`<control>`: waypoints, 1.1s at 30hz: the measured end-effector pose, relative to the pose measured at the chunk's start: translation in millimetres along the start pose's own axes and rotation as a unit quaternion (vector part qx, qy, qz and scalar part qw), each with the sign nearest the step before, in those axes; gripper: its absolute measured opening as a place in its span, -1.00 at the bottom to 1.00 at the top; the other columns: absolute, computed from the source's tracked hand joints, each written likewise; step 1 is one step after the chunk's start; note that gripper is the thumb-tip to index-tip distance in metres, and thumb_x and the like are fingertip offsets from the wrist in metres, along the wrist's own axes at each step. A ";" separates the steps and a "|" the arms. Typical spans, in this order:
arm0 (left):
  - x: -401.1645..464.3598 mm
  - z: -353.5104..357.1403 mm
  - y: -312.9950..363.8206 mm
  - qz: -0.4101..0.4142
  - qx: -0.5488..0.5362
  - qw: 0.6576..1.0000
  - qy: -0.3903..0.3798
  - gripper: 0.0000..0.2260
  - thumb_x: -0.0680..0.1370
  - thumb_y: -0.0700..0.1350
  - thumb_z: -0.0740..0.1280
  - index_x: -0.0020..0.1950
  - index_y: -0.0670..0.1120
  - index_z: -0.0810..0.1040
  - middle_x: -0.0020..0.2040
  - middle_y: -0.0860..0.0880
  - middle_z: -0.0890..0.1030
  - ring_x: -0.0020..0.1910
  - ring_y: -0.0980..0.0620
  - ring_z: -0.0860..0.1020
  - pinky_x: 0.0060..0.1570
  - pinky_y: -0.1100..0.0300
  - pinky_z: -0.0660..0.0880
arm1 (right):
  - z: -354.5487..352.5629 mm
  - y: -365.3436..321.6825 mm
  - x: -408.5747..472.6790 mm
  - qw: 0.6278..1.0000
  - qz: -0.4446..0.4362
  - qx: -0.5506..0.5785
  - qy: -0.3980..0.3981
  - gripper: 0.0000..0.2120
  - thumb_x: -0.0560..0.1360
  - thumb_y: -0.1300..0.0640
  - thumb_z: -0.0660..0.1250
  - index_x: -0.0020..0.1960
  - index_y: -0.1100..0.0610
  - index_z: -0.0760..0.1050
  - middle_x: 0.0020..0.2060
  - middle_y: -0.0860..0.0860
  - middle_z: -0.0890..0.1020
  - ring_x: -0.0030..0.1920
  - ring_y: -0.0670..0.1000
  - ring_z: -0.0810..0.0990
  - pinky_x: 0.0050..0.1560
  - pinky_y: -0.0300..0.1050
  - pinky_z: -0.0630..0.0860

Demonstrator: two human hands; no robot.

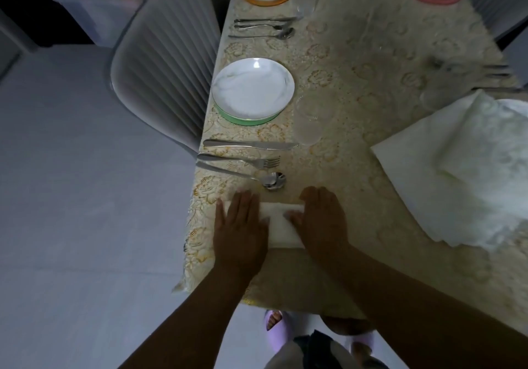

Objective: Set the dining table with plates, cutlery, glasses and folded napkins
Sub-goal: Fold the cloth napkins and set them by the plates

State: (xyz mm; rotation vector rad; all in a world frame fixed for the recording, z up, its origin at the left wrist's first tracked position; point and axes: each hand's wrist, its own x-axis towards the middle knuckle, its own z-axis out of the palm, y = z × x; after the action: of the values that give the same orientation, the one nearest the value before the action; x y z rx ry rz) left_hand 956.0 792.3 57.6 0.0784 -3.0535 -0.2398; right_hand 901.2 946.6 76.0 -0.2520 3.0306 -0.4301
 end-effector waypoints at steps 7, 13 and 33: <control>-3.0 14.8 -8.5 0.012 0.007 0.999 -0.042 -0.47 0.63 0.09 -0.04 0.42 -0.24 0.37 0.42 -0.22 0.39 0.46 -0.17 0.30 0.39 -0.27 0.13 | 28.0 -1.8 -23.7 0.977 -0.199 -0.078 -0.011 -0.36 0.62 -0.18 -0.13 0.31 0.24 0.47 0.26 0.18 0.54 0.31 0.15 0.49 0.37 0.12 0.29; -1.0 13.8 -8.6 -0.019 -0.016 0.999 -0.036 -0.38 0.64 0.16 -0.13 0.44 -0.25 0.35 0.44 -0.22 0.37 0.46 -0.13 0.30 0.42 -0.12 0.10 | 32.9 8.6 -15.2 0.975 -0.193 -0.078 -0.073 -0.33 0.60 -0.24 -0.19 0.47 0.20 0.24 0.43 0.13 0.36 0.45 0.09 0.29 0.38 0.11 0.09; 1.5 -9.7 16.7 -0.027 0.010 1.000 -0.008 -0.40 0.62 0.18 -0.13 0.49 -0.18 0.27 0.49 -0.14 0.30 0.52 -0.11 0.15 0.42 -0.29 -0.04 | -6.7 21.1 -25.1 0.977 -0.212 0.005 -0.015 -0.30 0.60 -0.24 -0.26 0.47 0.20 0.26 0.45 0.09 0.34 0.48 0.05 0.21 0.44 0.11 0.15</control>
State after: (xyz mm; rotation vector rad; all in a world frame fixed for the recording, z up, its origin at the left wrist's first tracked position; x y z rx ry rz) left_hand 954.5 807.2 70.0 0.1610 -3.0738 -0.2159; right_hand 922.1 972.7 77.7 -0.9039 2.9319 -0.4593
